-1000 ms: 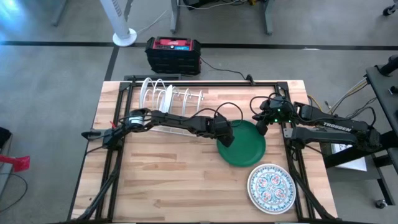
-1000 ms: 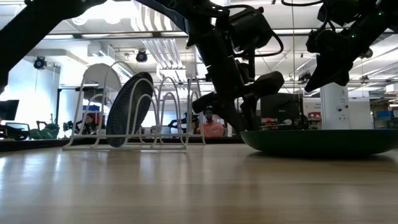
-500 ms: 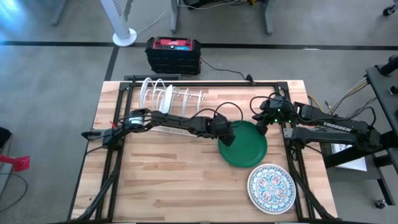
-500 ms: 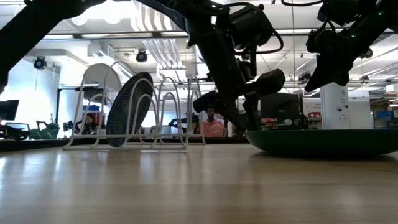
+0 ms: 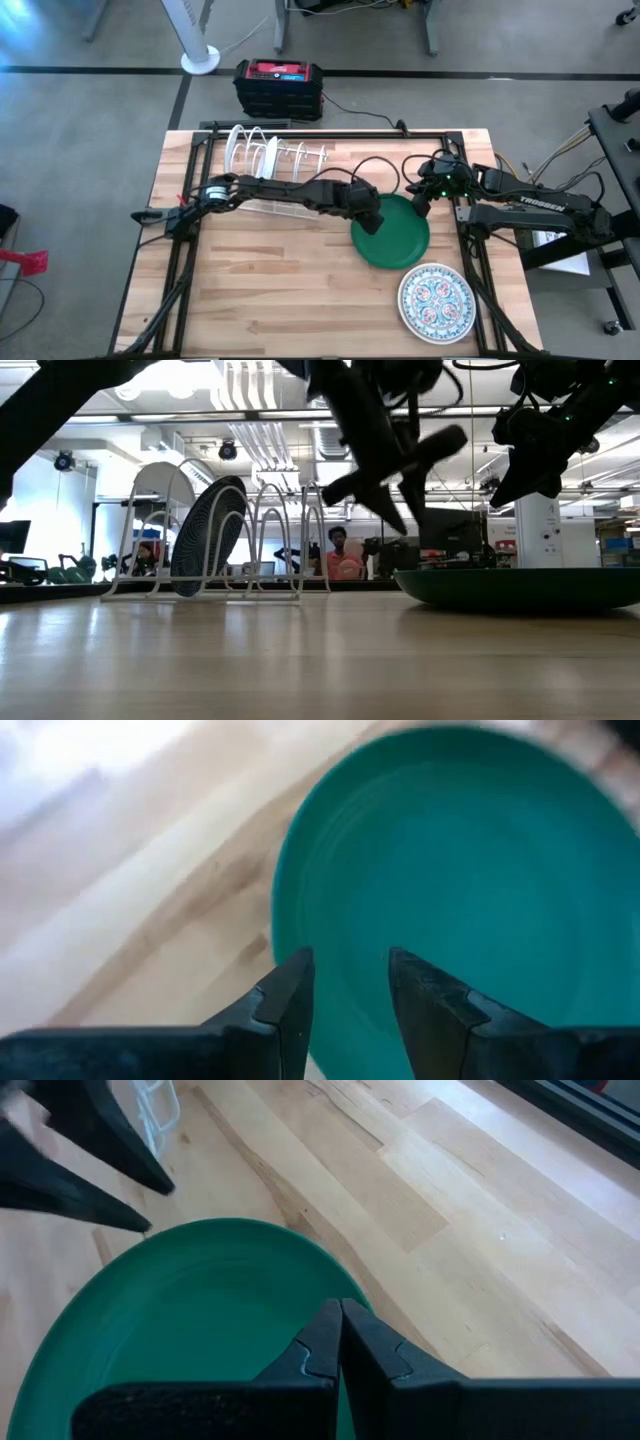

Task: Sort dishes
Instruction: Put the green plate in the dish rack

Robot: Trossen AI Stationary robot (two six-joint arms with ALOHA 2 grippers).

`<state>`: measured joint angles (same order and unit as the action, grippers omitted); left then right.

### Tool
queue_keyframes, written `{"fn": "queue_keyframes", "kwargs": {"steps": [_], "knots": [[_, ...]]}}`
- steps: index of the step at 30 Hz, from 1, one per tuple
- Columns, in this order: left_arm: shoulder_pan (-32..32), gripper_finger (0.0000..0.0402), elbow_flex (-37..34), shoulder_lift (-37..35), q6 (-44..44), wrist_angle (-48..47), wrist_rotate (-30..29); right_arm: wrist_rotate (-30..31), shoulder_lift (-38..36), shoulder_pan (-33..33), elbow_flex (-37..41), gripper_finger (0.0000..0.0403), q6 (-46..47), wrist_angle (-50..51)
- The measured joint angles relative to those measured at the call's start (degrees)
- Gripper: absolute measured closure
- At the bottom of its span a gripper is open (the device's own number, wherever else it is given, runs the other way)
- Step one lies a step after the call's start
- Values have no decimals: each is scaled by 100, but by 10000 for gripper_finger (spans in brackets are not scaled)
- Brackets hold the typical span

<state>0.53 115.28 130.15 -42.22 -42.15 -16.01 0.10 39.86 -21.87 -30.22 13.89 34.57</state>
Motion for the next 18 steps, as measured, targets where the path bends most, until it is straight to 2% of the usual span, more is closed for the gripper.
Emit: {"fn": "queue_keyframes", "kwargs": {"steps": [5, 9, 14, 18], "knots": [[-143, 283, 550, 161, 955, 68, -573, 1, 0, -2, 0, 403, -1, 0], [-215, 272, 756, 472, 1286, -71, -35, -5, 0, 0, 0, 403, 0, 8], [-220, 216, 1162, 951, 1253, -634, 70, -5, 7, 0, 2, 403, 1, 15], [-228, 161, 1964, 1351, 842, -1639, -259, -3, 4, 0, 7, 403, 2, 48]]}}
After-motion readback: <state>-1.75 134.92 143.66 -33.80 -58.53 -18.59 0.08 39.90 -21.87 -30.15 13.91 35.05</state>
